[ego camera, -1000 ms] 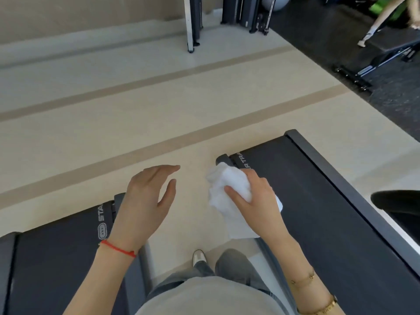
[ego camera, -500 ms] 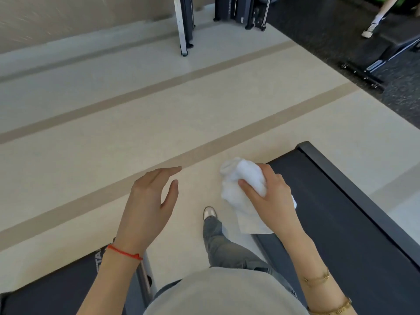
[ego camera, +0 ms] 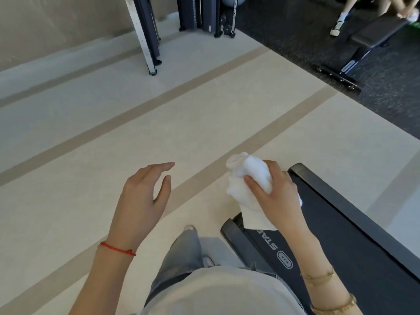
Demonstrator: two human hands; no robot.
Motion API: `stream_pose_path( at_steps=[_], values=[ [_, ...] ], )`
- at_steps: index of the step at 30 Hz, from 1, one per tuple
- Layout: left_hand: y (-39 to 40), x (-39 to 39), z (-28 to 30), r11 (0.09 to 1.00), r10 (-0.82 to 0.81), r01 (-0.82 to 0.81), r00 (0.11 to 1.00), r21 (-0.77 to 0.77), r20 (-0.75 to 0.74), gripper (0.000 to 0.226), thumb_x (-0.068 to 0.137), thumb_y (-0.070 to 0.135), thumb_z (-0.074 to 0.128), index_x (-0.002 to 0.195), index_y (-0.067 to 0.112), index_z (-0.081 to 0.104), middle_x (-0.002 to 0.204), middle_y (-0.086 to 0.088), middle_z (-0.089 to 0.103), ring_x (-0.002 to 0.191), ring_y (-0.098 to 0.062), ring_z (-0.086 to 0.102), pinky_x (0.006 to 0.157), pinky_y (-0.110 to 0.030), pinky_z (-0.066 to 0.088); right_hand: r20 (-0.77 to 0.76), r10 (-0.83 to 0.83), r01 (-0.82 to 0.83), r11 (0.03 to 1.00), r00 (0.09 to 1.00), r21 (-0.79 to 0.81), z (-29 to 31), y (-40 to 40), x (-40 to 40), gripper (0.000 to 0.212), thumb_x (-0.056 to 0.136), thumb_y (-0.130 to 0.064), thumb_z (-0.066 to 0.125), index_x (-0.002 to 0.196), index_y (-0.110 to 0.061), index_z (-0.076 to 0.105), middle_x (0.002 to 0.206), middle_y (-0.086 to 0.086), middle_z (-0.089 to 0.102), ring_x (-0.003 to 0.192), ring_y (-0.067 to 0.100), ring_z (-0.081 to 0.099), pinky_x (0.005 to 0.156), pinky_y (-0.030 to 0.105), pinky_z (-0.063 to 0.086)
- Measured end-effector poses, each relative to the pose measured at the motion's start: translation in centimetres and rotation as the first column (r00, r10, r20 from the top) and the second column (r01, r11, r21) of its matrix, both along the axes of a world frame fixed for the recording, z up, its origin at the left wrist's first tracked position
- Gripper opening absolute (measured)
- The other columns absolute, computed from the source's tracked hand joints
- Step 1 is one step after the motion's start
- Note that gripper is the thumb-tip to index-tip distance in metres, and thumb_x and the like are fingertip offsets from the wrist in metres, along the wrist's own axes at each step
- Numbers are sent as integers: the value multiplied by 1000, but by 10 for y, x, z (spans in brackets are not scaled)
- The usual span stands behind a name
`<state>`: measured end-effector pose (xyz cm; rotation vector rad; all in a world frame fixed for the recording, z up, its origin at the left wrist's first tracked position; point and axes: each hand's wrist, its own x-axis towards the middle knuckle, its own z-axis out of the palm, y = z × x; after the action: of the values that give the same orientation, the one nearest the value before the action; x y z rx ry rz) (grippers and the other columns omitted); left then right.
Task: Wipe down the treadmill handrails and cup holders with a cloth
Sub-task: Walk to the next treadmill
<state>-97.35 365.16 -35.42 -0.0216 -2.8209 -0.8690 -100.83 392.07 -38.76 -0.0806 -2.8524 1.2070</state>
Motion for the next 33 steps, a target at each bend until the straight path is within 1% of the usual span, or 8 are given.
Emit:
stream_pose_path(
  at_steps=[5,9,14,18,22,25,28,33],
  values=[
    [-4,-125,-15,983,-180,180,984,-30,15,29,98,17,53,125,17,63,121,5,66,110,-13,61,99,-23,42,18,-141,142,989,990,-32,-14,2,-81,37,87,-51,59,117,-31,48,94,-4,60,89,17,55,72,36,46],
    [-2,-230,-21,955,-297,297,955,-20,7,28,98,17,53,124,17,64,120,6,67,112,-9,60,100,-16,39,14,-266,266,963,964,-50,-21,0,-153,32,88,-48,61,112,-31,49,86,-12,54,84,11,53,64,26,40],
    [15,-371,-19,890,-456,455,890,-31,-19,28,98,16,53,123,18,64,119,8,67,112,-8,60,99,-17,39,-15,-426,423,902,904,-87,-19,1,-246,28,87,-49,60,108,-36,48,85,-14,55,87,1,52,63,20,37],
    [45,-470,-9,797,-604,602,797,-51,-32,28,98,18,51,123,19,64,119,9,66,112,-6,59,99,-11,36,-8,-564,561,824,826,-80,-16,12,-304,26,87,-51,61,105,-40,45,82,-20,53,87,-6,49,62,18,33],
    [93,-548,-8,660,-750,749,661,-67,-5,27,99,17,51,122,16,65,119,7,67,111,-9,60,99,-10,35,-8,-695,693,718,719,-67,-16,34,-341,30,87,-51,61,109,-34,48,85,-21,52,86,6,49,65,18,34],
    [137,-592,-11,556,-830,829,558,-57,28,27,99,16,52,122,15,65,119,6,67,112,-10,60,99,-16,39,1,-779,777,626,627,-58,-18,53,-362,31,87,-49,62,109,-30,50,84,-22,51,87,10,47,65,17,33],
    [183,-630,-16,471,-881,882,472,-39,32,27,99,15,52,123,15,65,119,5,67,113,-11,60,100,-23,43,17,-840,839,540,542,-62,-22,78,-382,29,88,-45,63,106,-26,51,82,-20,52,87,15,49,64,25,34],
    [273,-689,-28,384,-923,923,383,2,38,27,99,14,52,122,13,65,117,4,68,111,-13,61,99,-32,47,36,-898,898,436,438,-59,-29,143,-423,33,88,-46,62,111,-25,52,87,-13,56,89,18,51,68,31,37]
  ],
)
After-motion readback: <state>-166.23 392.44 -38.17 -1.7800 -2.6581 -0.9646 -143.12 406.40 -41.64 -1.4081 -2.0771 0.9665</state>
